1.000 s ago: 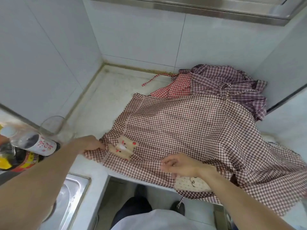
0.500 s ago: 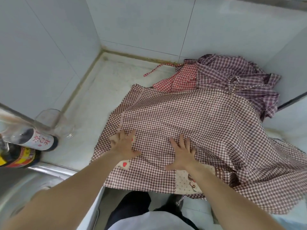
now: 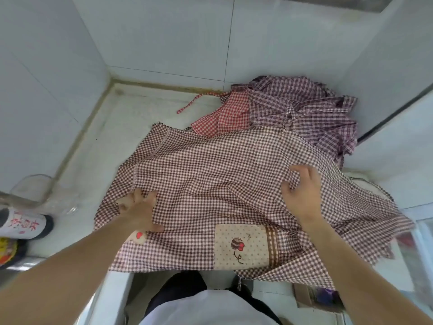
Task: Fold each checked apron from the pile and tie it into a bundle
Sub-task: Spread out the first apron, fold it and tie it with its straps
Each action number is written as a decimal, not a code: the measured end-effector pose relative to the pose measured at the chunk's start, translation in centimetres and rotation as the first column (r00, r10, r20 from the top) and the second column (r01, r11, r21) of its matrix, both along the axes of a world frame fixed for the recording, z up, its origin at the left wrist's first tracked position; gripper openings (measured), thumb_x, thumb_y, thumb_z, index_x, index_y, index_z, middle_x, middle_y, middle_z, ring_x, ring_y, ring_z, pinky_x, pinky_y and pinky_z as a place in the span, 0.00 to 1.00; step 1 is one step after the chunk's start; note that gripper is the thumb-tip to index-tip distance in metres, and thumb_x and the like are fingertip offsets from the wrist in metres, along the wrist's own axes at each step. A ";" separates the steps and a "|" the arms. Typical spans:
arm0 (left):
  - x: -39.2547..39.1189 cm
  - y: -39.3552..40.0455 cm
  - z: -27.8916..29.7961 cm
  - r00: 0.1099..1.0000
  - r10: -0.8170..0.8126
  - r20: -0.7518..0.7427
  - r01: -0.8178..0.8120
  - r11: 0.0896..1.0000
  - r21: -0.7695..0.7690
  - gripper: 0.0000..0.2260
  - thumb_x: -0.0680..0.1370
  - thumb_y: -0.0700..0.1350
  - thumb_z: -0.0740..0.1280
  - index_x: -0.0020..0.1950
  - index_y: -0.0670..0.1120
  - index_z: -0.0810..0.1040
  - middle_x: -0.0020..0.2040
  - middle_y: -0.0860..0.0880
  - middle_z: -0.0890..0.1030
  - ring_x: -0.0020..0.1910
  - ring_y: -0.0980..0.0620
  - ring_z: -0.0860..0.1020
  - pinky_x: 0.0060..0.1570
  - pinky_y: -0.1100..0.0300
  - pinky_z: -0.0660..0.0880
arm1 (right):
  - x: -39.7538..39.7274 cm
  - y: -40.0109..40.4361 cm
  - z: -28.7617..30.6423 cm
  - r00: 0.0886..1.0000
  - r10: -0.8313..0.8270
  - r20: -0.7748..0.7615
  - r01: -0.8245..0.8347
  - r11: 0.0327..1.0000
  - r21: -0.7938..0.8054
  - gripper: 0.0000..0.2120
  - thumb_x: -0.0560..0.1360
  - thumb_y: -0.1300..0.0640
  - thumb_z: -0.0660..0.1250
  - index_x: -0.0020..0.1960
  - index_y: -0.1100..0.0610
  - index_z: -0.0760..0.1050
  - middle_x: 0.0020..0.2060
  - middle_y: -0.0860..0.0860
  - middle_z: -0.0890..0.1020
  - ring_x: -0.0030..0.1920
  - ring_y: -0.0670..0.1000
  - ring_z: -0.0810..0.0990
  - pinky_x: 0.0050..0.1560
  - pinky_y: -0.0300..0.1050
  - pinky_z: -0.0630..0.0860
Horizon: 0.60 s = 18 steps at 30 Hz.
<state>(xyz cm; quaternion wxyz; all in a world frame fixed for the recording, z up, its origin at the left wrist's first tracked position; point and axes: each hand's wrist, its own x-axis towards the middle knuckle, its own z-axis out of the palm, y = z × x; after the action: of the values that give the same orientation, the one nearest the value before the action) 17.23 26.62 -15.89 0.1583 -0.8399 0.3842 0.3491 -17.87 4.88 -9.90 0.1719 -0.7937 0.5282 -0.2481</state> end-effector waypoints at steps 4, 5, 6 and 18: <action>0.0 0.2 0.7 0.996 -0.053 0.078 0.046 0.994 0.100 0.57 0.66 0.62 0.77 0.80 0.54 0.39 0.79 0.38 0.38 0.79 0.35 0.41 0.74 0.31 0.52 | -5.7 -5.4 1.1 0.956 -0.139 -0.260 0.196 0.958 0.207 0.37 0.71 0.52 0.73 0.75 0.56 0.62 0.75 0.57 0.63 0.74 0.62 0.61 0.72 0.69 0.59; 0.0 -0.2 1.1 0.992 -0.080 0.093 0.064 0.985 0.160 0.60 0.64 0.63 0.78 0.79 0.54 0.38 0.79 0.38 0.40 0.79 0.34 0.44 0.73 0.32 0.55 | -6.8 -6.5 1.1 0.945 -0.125 -0.301 0.208 0.943 0.259 0.39 0.71 0.49 0.73 0.77 0.54 0.60 0.77 0.56 0.61 0.75 0.61 0.60 0.73 0.69 0.57; 0.2 -0.9 1.4 0.993 -0.072 0.096 0.050 0.975 0.218 0.64 0.60 0.62 0.80 0.79 0.54 0.36 0.79 0.38 0.44 0.78 0.34 0.49 0.72 0.32 0.58 | -7.5 -7.5 1.4 0.940 -0.094 -0.329 0.205 0.925 0.321 0.41 0.72 0.46 0.72 0.78 0.52 0.57 0.77 0.55 0.61 0.76 0.61 0.60 0.74 0.68 0.55; -16.2 -12.1 4.2 0.942 -0.329 -0.063 0.279 0.873 -0.399 0.35 0.76 0.53 0.70 0.78 0.52 0.56 0.76 0.45 0.58 0.74 0.44 0.61 0.73 0.43 0.63 | -7.2 -12.6 3.5 0.983 0.111 -0.144 -0.022 0.860 0.510 0.17 0.76 0.46 0.70 0.49 0.62 0.79 0.41 0.52 0.80 0.48 0.56 0.79 0.42 0.45 0.71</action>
<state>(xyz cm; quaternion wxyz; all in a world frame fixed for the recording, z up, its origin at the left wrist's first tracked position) 1.00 14.57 -11.68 0.0183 -0.7592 0.5819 0.2909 -25.05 -7.73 -6.44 0.3375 -0.7565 0.5595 -0.0265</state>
